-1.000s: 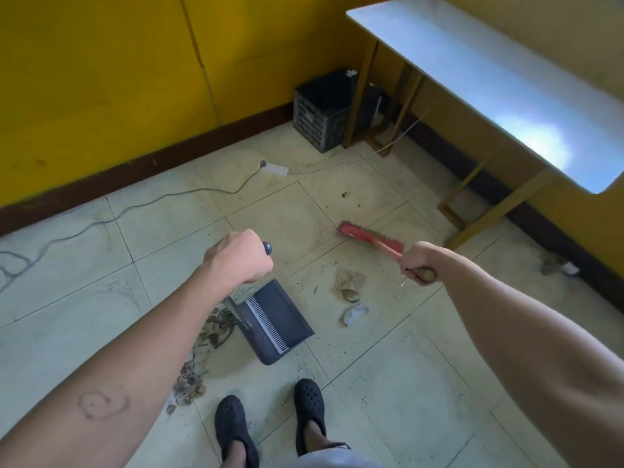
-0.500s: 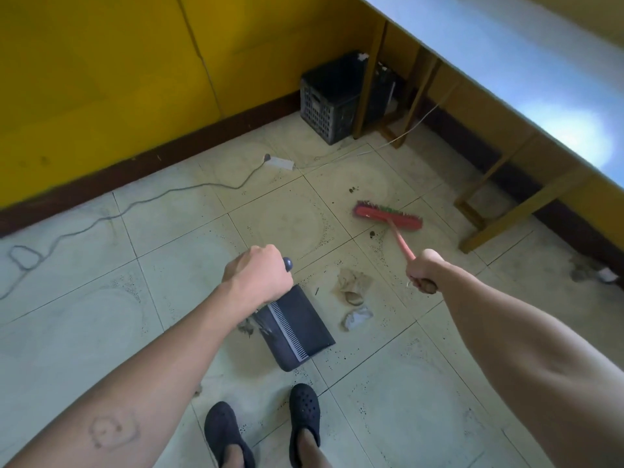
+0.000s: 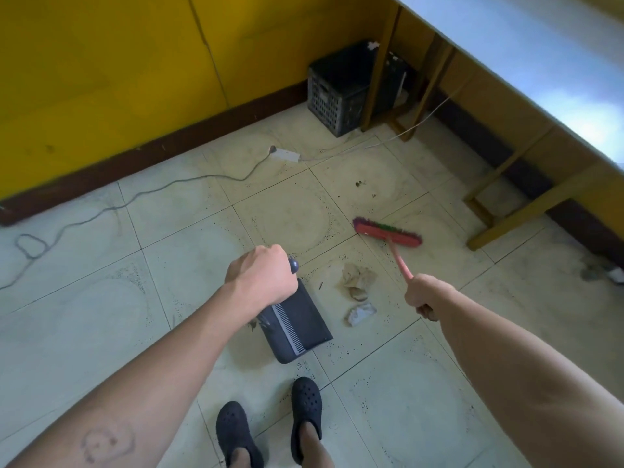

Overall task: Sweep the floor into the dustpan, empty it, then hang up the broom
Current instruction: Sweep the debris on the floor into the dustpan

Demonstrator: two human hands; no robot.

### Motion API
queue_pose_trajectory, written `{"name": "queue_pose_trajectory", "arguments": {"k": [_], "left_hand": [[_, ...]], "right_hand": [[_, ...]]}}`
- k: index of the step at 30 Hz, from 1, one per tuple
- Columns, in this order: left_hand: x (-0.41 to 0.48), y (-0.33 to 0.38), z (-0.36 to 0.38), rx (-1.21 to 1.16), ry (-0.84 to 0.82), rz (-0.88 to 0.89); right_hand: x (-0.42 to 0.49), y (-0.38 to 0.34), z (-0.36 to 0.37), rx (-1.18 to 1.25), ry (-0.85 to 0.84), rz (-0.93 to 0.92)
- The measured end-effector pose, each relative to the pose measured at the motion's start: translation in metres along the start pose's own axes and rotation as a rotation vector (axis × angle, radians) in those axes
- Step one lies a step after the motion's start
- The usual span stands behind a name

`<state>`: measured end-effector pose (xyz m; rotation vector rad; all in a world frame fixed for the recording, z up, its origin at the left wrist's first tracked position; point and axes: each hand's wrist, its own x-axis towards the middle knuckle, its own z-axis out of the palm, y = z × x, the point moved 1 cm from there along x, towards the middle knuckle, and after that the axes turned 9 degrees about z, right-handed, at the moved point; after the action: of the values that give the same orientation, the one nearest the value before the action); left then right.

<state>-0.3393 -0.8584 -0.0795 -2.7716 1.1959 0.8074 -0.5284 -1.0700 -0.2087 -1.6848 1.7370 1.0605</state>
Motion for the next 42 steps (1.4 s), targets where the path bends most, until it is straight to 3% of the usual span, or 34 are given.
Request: {"name": "queue_pose_trajectory", "arguments": {"k": [13, 25, 34, 42], "left_hand": [[-0.055, -0.065, -0.003, -0.007, 0.025, 0.057], [-0.131, -0.179, -0.01, -0.066, 0.064, 0.066], [-0.165, -0.253, -0.011, -0.05, 0.051, 0.033], [-0.174, -0.286, -0.01, -0.023, 0.038, 0.028]], "right_hand": [[-0.088, 0.001, 0.095, -0.17, -0.17, 0.036], [-0.207, -0.07, 0.22, 0.206, -0.319, -0.06], [-0.28, -0.133, 0.225, 0.221, -0.552, -0.117], [-0.325, -0.162, 0.197, 0.472, -0.769, -0.123]]}}
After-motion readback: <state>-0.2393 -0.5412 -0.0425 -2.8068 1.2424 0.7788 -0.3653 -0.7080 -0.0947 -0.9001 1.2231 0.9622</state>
